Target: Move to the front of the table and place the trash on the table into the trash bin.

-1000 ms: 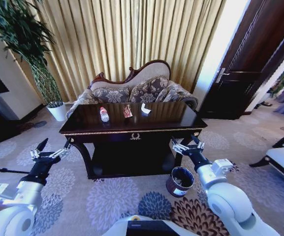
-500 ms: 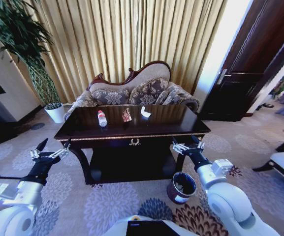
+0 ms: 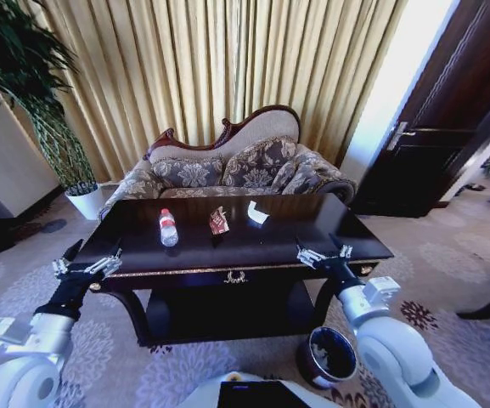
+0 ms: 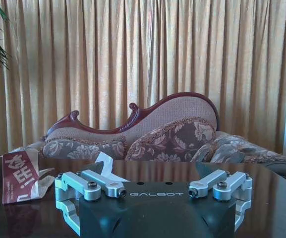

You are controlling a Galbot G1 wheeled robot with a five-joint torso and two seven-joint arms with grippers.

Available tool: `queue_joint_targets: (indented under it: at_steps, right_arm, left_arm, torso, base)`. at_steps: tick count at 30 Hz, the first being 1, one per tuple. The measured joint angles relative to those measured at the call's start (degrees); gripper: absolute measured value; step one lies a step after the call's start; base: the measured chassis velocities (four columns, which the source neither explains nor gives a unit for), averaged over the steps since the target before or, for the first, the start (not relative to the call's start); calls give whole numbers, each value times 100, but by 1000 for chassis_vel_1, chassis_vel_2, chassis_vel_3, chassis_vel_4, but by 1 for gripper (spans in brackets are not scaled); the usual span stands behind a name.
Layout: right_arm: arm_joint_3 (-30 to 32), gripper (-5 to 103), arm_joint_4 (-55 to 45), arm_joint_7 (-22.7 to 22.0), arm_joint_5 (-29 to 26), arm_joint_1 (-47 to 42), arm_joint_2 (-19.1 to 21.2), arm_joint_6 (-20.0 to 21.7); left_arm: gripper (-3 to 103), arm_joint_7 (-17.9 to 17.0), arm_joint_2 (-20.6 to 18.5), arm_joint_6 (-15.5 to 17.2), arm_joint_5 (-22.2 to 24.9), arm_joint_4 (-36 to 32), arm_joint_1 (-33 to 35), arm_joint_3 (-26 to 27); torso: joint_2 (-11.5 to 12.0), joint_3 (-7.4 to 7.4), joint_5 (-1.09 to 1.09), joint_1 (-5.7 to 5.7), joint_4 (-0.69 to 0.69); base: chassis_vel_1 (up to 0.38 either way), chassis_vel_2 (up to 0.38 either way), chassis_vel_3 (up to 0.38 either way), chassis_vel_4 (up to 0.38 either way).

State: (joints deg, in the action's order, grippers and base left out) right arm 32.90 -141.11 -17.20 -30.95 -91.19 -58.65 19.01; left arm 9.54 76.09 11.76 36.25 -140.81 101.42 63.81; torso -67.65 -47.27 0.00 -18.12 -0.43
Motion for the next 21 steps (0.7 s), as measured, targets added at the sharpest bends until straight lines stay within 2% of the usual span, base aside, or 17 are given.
queue_joint_targets:
  at_steps: [9, 11, 15, 19, 21]
  right_arm:
    - [-43, 100, 214, -260, -743, 550, 451, 246]
    - [-144, 100, 440, -267, -996, 879, 759, 261]
    - [-268, 100, 646, -256, -1291, 1201, 1028, 275]
    - [-539, 100, 1074, -204, -1958, 1881, 1463, 437]
    - [-733, 100, 1239, -192, -2104, 2132, 1584, 470]
  left_arm:
    - [100, -62, -13, 26, 1, -23, 11, 21]
    - [100, -96, -6, 34, 1, -26, 12, 23]
    - [100, -120, 21, 38, -2, -20, 15, 14]
    - [100, -143, 54, 41, -6, -6, 63, 54]
    - [100, -152, 62, 41, -12, -13, 64, 62]
  torso:
    - [-4, 4, 1, 8, 0]
    - [-4, 3, 2, 8, 1]
    - [-2, 1, 1, 5, 1]
    - [-2, 1, 0, 3, 0]
    - [-2, 2, 0, 4, 0]
  base:
    - [-12, 12, 7, -5]
    - [0, 0, 0, 0]
    - [0, 0, 0, 0]
    - [0, 0, 0, 0]
    - [0, 0, 0, 0]
